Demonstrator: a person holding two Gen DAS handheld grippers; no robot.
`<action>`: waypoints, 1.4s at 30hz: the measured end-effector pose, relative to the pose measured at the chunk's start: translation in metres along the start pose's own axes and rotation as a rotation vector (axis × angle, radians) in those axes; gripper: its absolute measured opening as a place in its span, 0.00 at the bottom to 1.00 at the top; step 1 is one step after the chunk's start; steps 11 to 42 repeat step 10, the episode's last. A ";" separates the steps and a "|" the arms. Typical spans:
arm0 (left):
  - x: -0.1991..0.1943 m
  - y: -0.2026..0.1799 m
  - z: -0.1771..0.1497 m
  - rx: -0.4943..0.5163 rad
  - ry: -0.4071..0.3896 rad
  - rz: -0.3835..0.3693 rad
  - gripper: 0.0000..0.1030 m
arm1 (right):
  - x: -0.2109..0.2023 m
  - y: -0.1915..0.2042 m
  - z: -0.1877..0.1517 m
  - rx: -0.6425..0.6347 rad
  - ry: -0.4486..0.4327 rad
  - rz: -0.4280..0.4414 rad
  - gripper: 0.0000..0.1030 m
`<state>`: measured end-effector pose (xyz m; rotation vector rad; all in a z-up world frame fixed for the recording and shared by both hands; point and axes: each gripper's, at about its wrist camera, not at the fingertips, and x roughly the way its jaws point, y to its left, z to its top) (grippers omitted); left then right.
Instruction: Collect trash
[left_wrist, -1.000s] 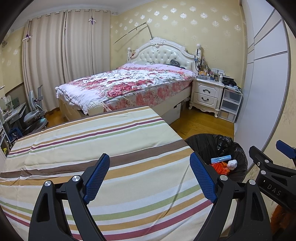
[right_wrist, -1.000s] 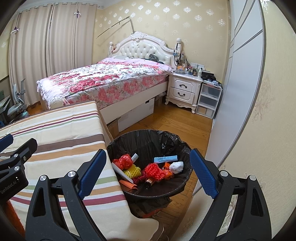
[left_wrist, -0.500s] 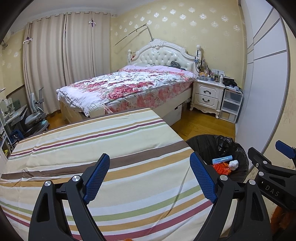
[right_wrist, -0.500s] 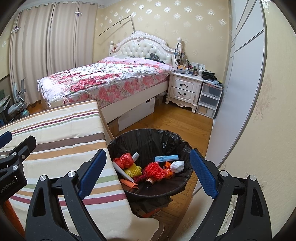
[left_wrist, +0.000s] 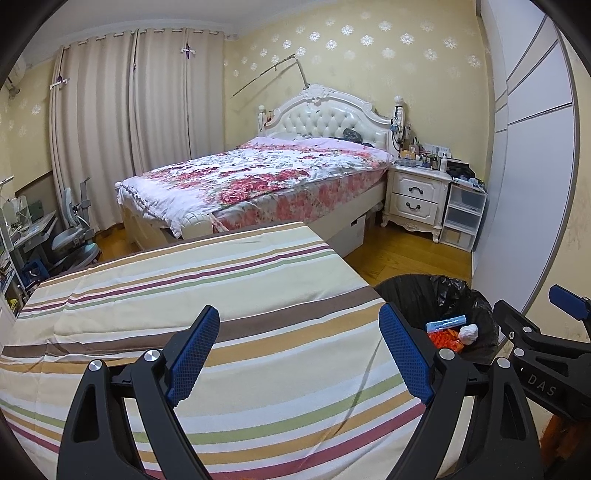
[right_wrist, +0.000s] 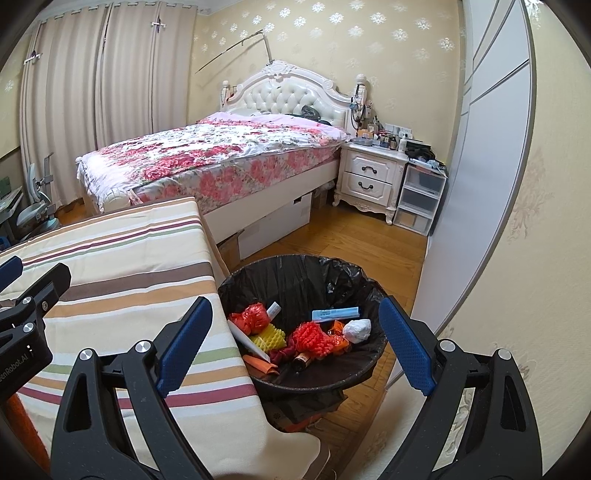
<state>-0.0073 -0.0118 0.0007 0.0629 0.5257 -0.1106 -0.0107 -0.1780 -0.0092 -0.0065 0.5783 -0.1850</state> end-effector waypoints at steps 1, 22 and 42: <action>0.001 0.001 0.000 -0.002 0.004 -0.002 0.83 | 0.000 0.001 -0.001 -0.001 0.001 0.001 0.87; 0.012 0.018 -0.006 -0.047 0.060 0.023 0.83 | 0.005 0.023 -0.007 -0.031 0.021 0.030 0.87; 0.012 0.018 -0.006 -0.047 0.060 0.023 0.83 | 0.005 0.023 -0.007 -0.031 0.021 0.030 0.87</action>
